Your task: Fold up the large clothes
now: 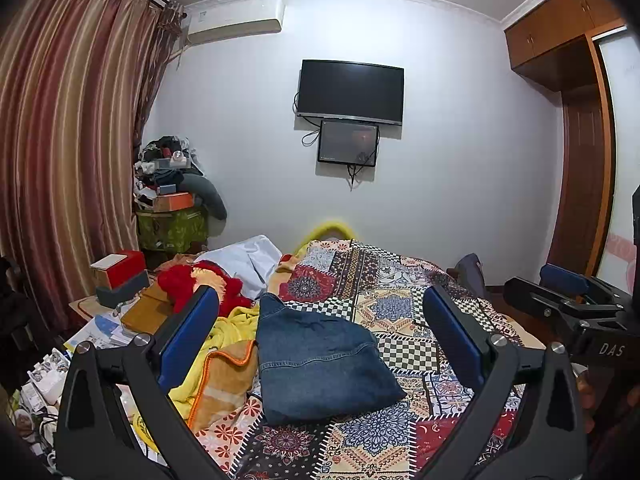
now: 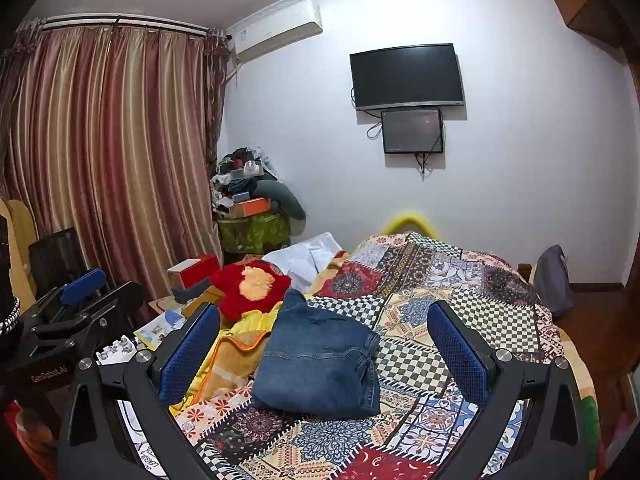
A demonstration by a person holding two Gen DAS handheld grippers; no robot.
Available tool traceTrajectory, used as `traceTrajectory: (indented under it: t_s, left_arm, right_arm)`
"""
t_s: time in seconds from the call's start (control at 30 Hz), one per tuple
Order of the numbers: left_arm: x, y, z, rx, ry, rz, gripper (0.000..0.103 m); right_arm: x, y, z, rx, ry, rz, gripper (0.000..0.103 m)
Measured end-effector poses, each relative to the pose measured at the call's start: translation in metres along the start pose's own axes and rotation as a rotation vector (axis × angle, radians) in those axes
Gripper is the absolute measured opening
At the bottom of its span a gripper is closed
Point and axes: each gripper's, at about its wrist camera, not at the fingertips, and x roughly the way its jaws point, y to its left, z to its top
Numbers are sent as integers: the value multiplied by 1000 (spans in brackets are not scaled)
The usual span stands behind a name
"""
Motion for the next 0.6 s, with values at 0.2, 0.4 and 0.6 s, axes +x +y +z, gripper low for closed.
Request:
traceTrajectory:
  t_s: [0.2,0.4,0.6]
  left_arm:
    - [1,1,0,-1,3,-1,103]
    - [2,2,-1,-2,5,-3,103]
    - [2,3,-3,-4,11,-4,103]
  right_arm:
    - [0,-1,1,1,0,1,103]
    - [1,-1,-1,0,0,1,103]
    - [2,1,-4,5,3,5,103]
